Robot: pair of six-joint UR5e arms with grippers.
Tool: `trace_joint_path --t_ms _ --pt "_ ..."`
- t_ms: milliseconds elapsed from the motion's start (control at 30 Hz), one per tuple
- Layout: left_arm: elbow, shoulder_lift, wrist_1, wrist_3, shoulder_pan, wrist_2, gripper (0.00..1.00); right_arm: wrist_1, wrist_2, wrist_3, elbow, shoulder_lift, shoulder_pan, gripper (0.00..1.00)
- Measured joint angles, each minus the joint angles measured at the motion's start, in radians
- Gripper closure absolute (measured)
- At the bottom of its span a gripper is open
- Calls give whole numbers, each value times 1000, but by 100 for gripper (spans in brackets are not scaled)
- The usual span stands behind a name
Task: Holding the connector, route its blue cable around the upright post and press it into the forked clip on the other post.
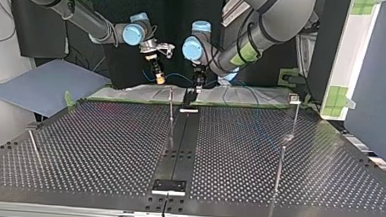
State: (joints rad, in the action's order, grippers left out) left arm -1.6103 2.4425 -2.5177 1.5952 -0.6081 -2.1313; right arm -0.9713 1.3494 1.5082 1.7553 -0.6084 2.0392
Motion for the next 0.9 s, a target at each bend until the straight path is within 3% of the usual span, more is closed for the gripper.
trace_joint_path --t_ms 67,100,133,467,667,900 --pt "0 0 4 -19 -1 0 93 0 0 0 0 0 0 100" --pt "0 0 5 -27 -1 1 93 0 0 0 0 0 0 100" --pt "0 0 6 -38 -1 2 100 0 1 0 0 0 0 100" --pt "0 0 30 -59 -7 25 100 3 10 1 0 0 -1 100" --pt "-2 0 51 -60 -29 28 100 2 17 20 0 0 -8 100" --pt "-7 0 74 -42 -49 27 100 4 31 26 -1 0 -20 100"
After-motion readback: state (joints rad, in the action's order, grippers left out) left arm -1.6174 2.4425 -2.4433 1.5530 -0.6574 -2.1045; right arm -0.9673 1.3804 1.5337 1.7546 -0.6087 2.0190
